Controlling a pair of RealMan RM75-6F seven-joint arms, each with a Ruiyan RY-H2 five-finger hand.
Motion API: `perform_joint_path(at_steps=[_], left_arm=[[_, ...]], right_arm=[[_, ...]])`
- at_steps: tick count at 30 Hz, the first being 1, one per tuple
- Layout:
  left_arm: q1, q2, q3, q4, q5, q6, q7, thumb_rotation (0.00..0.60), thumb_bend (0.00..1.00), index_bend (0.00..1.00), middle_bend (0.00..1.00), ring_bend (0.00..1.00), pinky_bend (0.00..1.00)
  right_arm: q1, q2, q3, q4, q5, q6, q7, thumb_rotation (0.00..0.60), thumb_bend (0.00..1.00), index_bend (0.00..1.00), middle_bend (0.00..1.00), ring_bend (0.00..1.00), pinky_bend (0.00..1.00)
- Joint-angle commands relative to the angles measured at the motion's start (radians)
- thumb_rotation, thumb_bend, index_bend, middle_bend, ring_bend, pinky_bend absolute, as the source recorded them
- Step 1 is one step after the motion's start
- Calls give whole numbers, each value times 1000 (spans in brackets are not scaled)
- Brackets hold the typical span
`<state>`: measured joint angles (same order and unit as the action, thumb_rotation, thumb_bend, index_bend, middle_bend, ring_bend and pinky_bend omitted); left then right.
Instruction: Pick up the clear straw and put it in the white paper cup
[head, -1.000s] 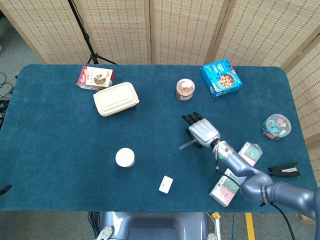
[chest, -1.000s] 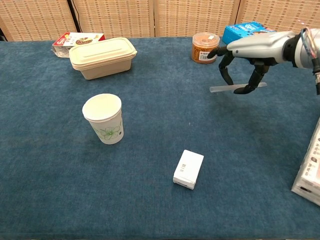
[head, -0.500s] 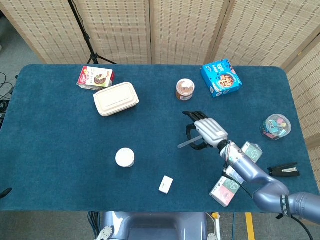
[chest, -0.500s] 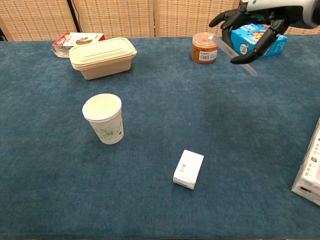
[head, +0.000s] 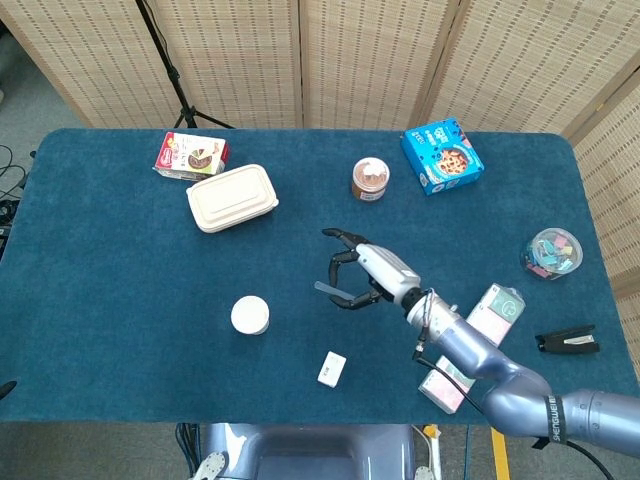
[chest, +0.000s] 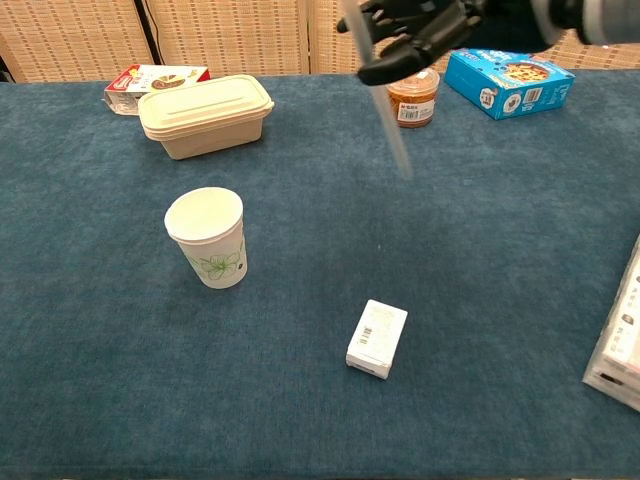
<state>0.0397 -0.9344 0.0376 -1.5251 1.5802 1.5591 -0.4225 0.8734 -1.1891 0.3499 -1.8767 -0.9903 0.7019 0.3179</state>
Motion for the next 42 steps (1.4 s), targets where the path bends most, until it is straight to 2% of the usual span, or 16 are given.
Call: perform_joint_path(at_steps=[1,11,20,31,42], left_arm=[[2,3,0,6,1,6,-15,600,0,0,0,0,0],[1,6,1,39,-1,5,-70,600,0,0,0,0,0],[-3,7,2,53,0,1,-93,600,0,0,0,0,0],[-2,4,6,51,2,2,-83,600,0,0,0,0,0],[-12,6,4,47,-7,-18,-76,600,0,0,0,0,0]], right_arm=[[35,-59,29,3,51,0,25,600,414,595,59,0,0],[153,-230,90,76,214,93,-37,600,418,598,59,0,0],[196,-304,128,62,362,133,-52,600,418,598,59,0,0],[212,-379,133,80,400,131,-47,600,420,600,54,0,0],[222,-438,128,155,401,130,-67,600,420,601,54,0,0]])
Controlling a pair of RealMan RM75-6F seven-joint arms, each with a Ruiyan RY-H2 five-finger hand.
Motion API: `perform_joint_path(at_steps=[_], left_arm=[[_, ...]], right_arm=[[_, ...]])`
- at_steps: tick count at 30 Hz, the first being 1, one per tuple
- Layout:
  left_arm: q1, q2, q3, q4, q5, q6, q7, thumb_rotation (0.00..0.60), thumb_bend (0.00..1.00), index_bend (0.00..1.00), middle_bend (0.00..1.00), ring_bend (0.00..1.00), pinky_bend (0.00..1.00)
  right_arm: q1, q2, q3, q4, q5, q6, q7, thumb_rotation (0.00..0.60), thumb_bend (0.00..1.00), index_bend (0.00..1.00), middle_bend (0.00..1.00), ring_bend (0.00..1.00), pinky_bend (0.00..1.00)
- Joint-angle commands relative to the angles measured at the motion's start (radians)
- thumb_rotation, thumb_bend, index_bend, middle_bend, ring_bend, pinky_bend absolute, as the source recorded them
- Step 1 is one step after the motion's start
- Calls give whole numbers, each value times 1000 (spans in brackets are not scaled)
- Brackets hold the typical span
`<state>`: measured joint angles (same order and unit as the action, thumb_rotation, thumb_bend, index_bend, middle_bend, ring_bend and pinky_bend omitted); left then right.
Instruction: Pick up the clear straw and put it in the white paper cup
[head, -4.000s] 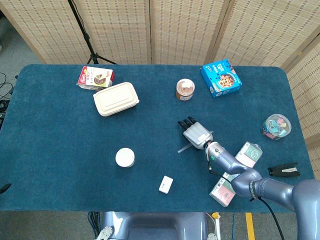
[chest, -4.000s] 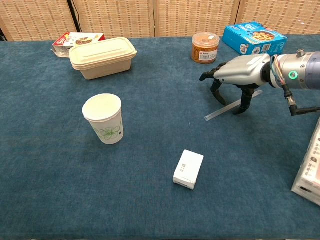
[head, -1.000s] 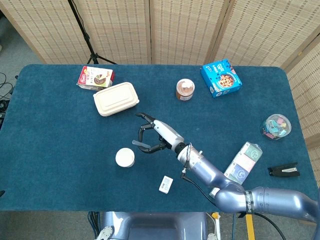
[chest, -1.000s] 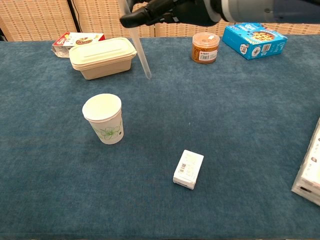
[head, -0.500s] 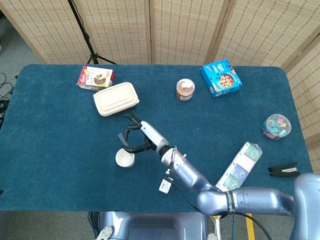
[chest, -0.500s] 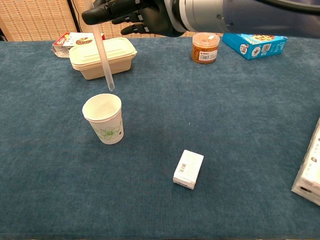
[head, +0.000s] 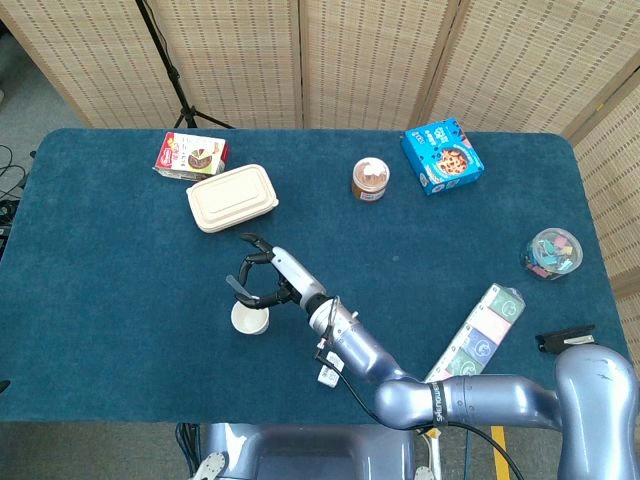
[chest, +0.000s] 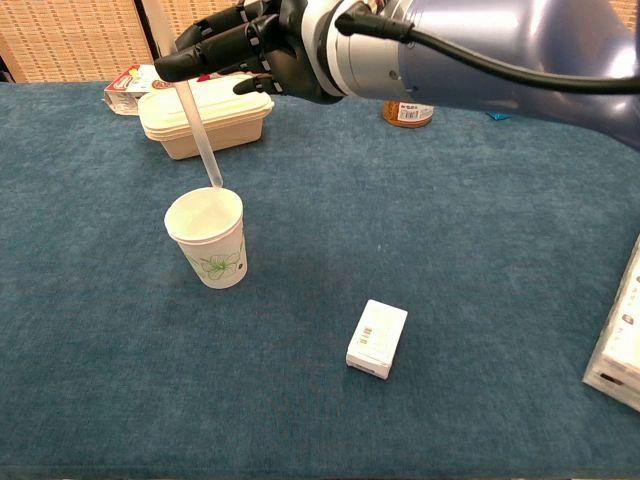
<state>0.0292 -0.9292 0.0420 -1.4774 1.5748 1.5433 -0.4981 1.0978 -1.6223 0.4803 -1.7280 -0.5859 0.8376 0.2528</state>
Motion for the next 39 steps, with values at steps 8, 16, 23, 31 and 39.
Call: perform_joint_path(at_steps=[8,16,23,31,39], left_arm=[[-2,1,-1,-4,-6,-5,4,600,0,0,0,0,0],[-2,1,-1,-6,-7,-6,4,600,0,0,0,0,0],[-2,2,-1,0,-7,-5,-7,600,0,0,0,0,0],[-3,3,-1,2,-8,-7,-12,600,0,0,0,0,0],[-4,4,-1,3,-10,-10,-14,600,0,0,0,0,0]], right_arm=[[-20,-28,-13,28,-28,-31,8,600,421,602,54,0,0],[-25,-48,-11,54,-37,-51,14,600,421,602,54,0,0],[-37,-62,-15,78,-57,-69,23,600,421,603,54,0,0],[-55,-84,-27,117,-101,-91,39,600,420,603,53,0,0],[-70,-102,-54,153,-168,-97,28,600,420,603,53,0,0]])
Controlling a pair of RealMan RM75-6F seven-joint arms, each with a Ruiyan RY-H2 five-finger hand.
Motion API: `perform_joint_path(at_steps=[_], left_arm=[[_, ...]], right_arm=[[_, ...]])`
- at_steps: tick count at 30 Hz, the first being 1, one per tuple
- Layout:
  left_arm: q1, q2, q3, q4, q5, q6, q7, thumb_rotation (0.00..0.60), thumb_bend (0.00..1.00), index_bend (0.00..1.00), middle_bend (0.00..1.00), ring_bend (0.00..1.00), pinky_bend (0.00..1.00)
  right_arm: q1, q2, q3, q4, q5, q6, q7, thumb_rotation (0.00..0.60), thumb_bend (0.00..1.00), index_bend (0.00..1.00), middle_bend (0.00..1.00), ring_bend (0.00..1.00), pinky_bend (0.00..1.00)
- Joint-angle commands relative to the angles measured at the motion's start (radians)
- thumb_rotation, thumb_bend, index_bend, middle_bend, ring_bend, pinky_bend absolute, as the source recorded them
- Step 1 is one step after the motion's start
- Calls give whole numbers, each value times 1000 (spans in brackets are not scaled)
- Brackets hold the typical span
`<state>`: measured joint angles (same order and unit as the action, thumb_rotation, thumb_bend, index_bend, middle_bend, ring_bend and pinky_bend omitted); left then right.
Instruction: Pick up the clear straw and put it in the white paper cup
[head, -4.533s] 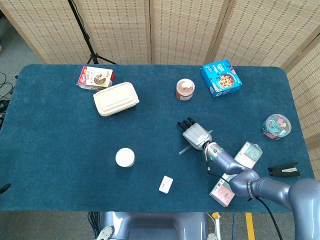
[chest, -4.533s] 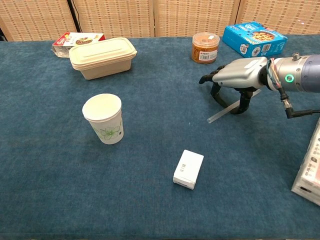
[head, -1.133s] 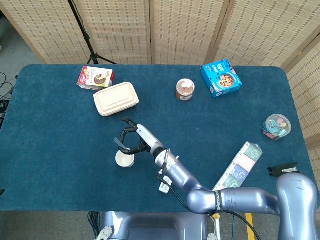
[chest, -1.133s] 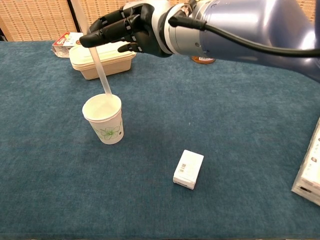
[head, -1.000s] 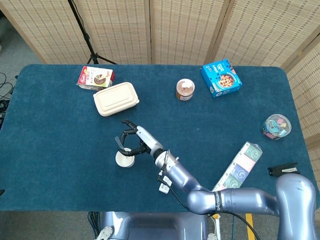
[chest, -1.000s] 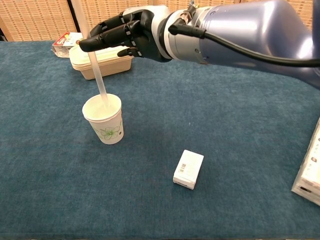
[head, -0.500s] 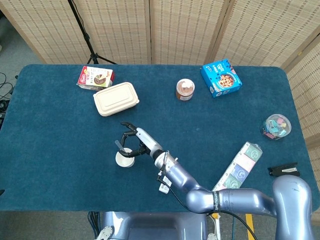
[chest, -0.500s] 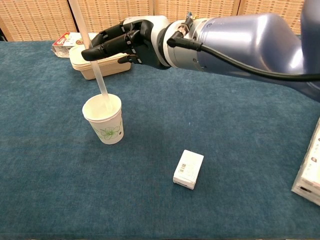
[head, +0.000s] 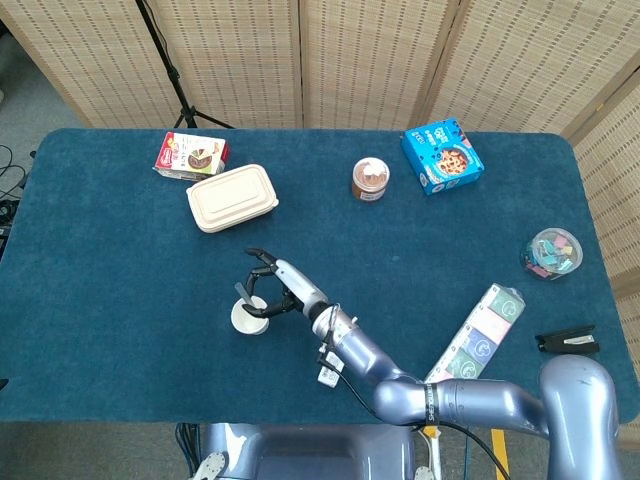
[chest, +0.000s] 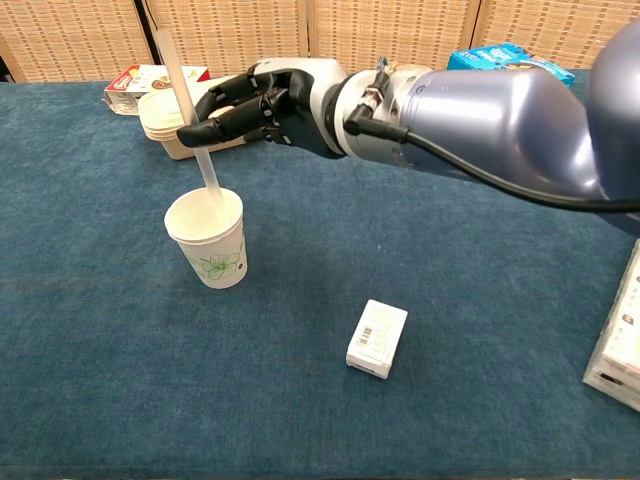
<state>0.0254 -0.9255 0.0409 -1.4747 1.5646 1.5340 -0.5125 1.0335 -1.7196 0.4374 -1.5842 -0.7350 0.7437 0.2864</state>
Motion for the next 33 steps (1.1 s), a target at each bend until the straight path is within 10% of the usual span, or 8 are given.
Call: perform_joint_path(at_steps=[1,10,20,33], left_arm=[[-1,0,0,0,0,-1,-1,600,0,0,0,0,0],[0,1,1,1,1,0,-3,600,0,0,0,0,0],[2,1,0,7,2,6,-12,600,0,0,0,0,0],[7,-1,2,11,8,17,-14,600,0,0,0,0,0]], right_arm=[[-8,-7,-17,14,-26,-5,-9,600,420,604,52,0,0],[-16,-27,-54,37,-80,10,-51,600,419,572,35,0,0],[-33,-18,-61,12,-153,27,-76,600,399,190,0,0,0],[-92,187,-30,-221,-202,95,-160,600,271,110,0,0,0]])
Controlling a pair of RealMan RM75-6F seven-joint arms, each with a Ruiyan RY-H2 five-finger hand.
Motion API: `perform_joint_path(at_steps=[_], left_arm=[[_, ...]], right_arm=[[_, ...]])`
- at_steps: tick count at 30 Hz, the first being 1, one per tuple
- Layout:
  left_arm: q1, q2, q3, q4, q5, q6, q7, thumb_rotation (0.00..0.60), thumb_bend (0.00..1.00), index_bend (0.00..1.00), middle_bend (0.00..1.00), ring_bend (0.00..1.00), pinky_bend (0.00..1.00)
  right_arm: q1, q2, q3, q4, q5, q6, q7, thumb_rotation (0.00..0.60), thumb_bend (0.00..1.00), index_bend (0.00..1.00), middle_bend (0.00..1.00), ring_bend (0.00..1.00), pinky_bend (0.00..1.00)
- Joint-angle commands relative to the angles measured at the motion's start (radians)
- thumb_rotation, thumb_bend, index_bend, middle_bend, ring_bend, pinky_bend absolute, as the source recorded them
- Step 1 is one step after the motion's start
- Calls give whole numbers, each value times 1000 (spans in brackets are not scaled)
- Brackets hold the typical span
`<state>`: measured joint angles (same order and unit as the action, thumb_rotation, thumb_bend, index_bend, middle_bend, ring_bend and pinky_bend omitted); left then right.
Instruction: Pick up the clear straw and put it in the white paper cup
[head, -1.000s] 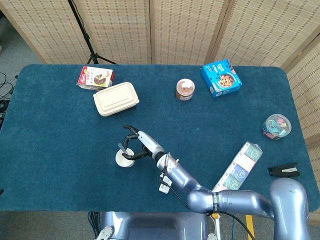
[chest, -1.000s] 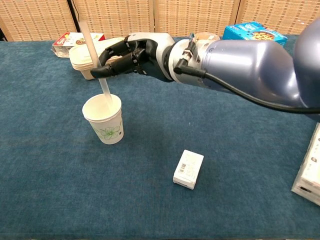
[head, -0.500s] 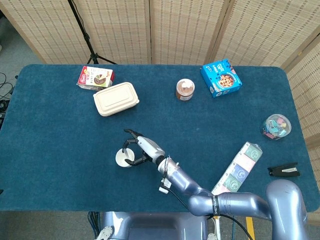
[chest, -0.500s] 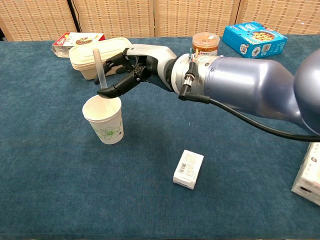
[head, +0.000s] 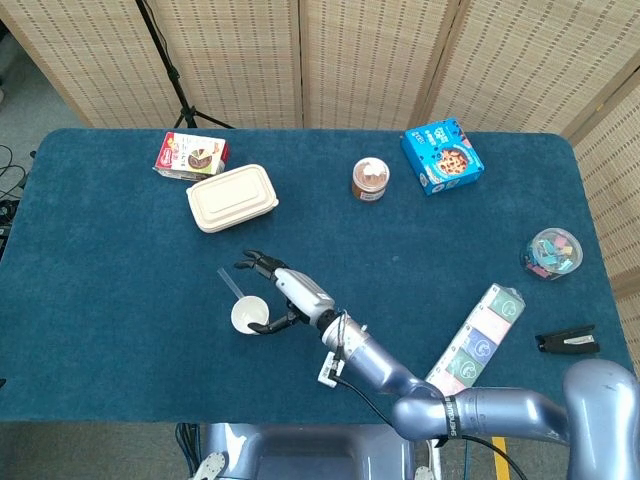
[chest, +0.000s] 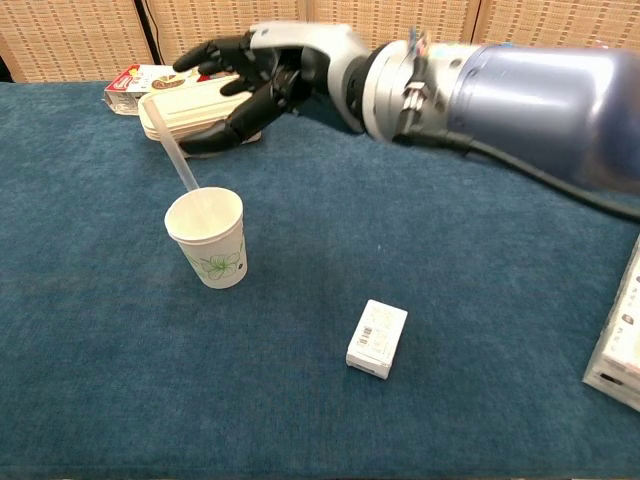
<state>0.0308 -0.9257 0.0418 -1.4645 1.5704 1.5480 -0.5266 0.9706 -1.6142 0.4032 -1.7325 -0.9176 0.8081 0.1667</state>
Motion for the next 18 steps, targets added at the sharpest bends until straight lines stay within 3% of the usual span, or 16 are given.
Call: perform_joint_path(at_steps=[1,8,14,18], left_arm=[[3,-1,1,1,3,5,1,600,0,0,0,0,0],[12,-7,5,3,14,24,10,600,0,0,0,0,0],[16,-14,9,-6,22,31,39,600,0,0,0,0,0],[22,-19,10,-16,19,38,63,600,0,0,0,0,0]], right_arm=[[-39,107,1,-88,-26,39,-51,600,255,106,0,0,0],[-149,269,-59,-116,-151,141,-102,600,20,63,0,0,0],[-256,361,-121,-40,-326,225,-16,600,0,59,0,0,0],[-337,404,-191,59,-467,327,-4,600,0,64,0,0,0]])
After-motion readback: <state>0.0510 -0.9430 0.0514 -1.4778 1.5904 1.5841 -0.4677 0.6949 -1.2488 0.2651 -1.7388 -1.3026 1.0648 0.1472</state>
